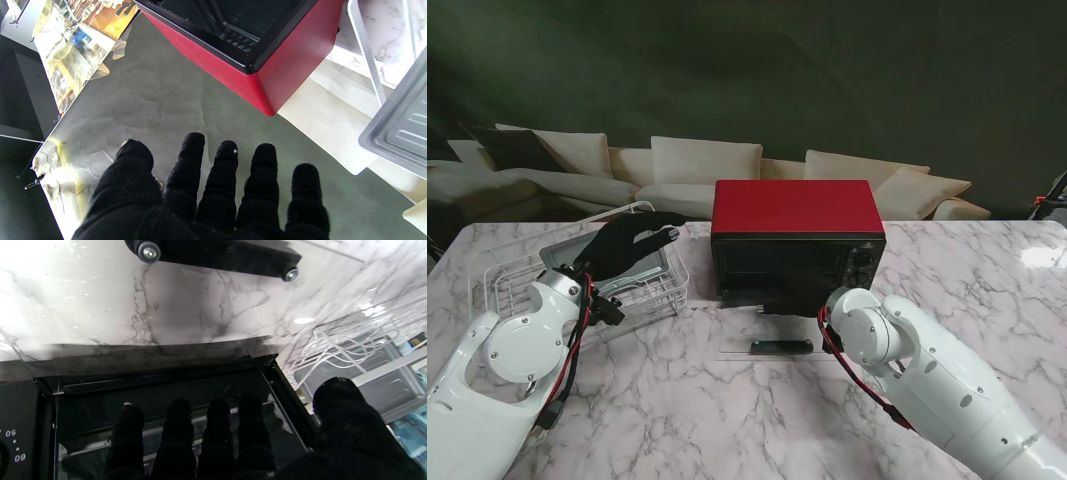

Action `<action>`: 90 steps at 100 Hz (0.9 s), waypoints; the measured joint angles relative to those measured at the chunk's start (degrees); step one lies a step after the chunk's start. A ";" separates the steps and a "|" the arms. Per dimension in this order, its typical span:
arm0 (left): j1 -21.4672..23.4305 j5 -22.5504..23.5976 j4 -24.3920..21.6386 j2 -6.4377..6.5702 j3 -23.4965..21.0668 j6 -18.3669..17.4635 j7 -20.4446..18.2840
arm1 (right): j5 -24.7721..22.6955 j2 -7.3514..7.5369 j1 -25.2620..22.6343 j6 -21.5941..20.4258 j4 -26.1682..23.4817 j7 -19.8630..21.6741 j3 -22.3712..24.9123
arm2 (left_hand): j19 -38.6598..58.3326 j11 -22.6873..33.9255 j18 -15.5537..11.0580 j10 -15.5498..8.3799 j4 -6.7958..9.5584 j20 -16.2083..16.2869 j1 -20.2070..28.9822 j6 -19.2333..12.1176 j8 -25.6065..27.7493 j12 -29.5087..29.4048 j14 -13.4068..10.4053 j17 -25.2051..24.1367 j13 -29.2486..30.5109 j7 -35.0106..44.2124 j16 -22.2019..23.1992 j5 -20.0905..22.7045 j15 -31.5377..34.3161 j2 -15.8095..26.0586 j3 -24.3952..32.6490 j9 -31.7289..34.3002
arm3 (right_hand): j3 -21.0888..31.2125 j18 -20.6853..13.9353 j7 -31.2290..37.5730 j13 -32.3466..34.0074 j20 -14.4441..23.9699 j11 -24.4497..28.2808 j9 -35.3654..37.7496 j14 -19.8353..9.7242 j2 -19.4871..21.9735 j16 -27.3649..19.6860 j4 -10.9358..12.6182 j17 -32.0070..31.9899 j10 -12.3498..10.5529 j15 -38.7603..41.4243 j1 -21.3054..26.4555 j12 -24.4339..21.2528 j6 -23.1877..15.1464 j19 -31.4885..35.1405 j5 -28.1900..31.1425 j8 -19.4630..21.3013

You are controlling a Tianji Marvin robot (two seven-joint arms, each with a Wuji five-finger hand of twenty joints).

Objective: Slide the trays into the oven

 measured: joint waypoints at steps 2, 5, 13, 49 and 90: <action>-0.02 0.00 0.03 0.00 0.00 -0.04 0.05 | -0.36 0.04 -0.68 -0.29 -0.67 0.00 0.58 | 0.00 0.00 0.00 0.00 0.00 0.00 0.00 0.00 0.00 0.01 0.01 0.00 0.00 0.00 0.00 0.00 0.00 0.00 0.00 0.01 | 0.00 0.05 0.00 0.00 0.02 0.00 0.00 0.00 0.00 0.00 0.00 0.00 0.05 0.04 0.00 0.00 0.00 0.02 0.00 0.00; -0.05 0.00 0.09 -0.01 0.00 -0.10 0.12 | -0.64 0.11 -1.69 -0.56 -1.68 0.00 1.44 | 0.00 0.00 0.00 0.00 0.00 0.00 0.00 0.00 0.00 0.05 0.03 0.00 0.00 0.00 0.00 0.00 0.00 0.00 0.00 0.03 | 0.00 0.49 0.00 0.00 0.05 0.00 0.00 0.02 0.00 0.00 0.00 0.00 0.44 0.08 0.00 0.00 0.00 0.09 0.00 0.01; -0.09 0.01 0.19 -0.02 0.00 -0.15 0.29 | -0.57 0.42 -4.76 -0.80 -4.89 0.42 3.74 | 0.00 0.01 0.00 0.01 0.00 0.00 0.00 0.00 0.00 0.81 0.06 0.00 0.07 0.00 0.02 0.00 0.00 0.00 0.00 1.30 | 0.00 0.69 0.00 0.01 0.35 0.00 0.00 0.09 0.00 0.86 0.00 0.08 0.92 0.54 0.00 0.01 0.00 0.18 0.01 0.02; 0.03 0.59 0.30 -0.05 -0.71 -0.49 0.54 | -0.27 0.45 -22.72 -6.15 -20.29 -5.17 16.21 | 0.00 4.19 0.01 -0.05 0.00 0.00 0.00 0.06 0.00 6.50 0.07 0.00 0.15 0.09 3.22 0.89 1.84 0.00 0.00 1.41 | 0.00 2.22 -1.10 4.74 2.25 1.38 5.94 1.97 -0.01 2.25 0.00 2.32 3.83 0.87 0.00 0.89 0.00 2.08 6.35 1.42; 1.15 2.30 1.09 -0.20 -3.78 -2.14 1.74 | -0.07 -1.08 -38.50 -8.72 -33.20 -12.75 28.24 | 0.00 2.72 0.01 -0.01 0.00 0.00 0.00 0.07 0.00 4.81 0.07 -0.01 0.15 0.09 3.22 0.89 1.84 0.00 0.00 1.28 | -0.23 4.02 -3.91 6.46 2.92 0.66 10.75 3.62 -0.01 2.66 0.01 4.06 7.01 0.88 0.01 0.52 0.00 1.54 12.06 2.99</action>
